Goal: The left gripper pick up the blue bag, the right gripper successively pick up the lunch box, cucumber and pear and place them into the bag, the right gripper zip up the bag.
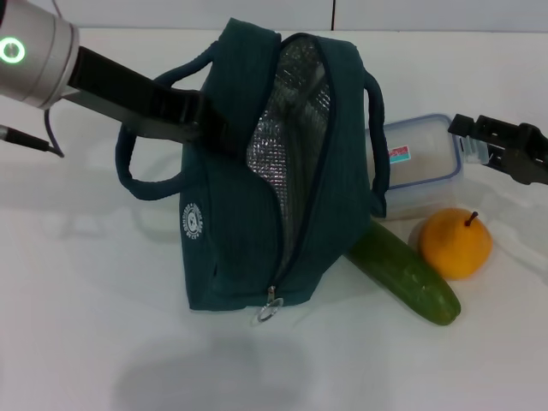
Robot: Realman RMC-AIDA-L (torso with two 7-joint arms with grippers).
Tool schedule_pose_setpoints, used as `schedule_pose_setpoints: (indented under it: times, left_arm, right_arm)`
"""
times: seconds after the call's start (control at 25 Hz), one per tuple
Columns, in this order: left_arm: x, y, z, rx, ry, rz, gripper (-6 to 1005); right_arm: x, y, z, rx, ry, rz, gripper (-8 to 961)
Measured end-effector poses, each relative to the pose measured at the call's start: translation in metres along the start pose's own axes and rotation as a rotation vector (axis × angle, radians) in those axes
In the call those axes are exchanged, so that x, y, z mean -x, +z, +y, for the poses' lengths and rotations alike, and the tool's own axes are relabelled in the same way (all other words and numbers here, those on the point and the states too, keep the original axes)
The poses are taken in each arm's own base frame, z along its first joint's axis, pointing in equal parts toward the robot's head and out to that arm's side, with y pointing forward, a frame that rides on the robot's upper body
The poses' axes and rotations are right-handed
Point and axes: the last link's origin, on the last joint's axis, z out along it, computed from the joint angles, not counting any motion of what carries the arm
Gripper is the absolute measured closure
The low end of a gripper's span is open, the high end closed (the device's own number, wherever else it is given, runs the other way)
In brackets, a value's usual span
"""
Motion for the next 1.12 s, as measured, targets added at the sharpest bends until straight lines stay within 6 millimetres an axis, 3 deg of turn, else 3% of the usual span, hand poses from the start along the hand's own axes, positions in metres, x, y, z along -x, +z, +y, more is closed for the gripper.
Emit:
schedule_pose_setpoints:
  times: [0.24,0.48,0.68,1.12]
  left_arm:
    - [0.0009,0.0024,-0.0007,0.008,0.001,-0.008,949]
    - [0.0011,0.0031,-0.0004,0.01,0.008,-0.009,949]
    - [0.0021,0.0054,-0.0007,0.017,0.004,-0.013,949]
    - [0.002,0.0051,-0.0009,0.018,0.014,-0.01,949]
  right_arm:
    - [-0.0007,-0.0016,-0.0016,-0.004,0.015,-0.01,414]
    - [-0.0001,-0.0004,-0.0001,0.002,0.015,-0.007,423]
    - [-0.0004,0.0,0.0,0.002,0.016,-0.005,486]
    - [-0.0046,-0.0025,-0.0024,0.003,0.034,-0.022,724]
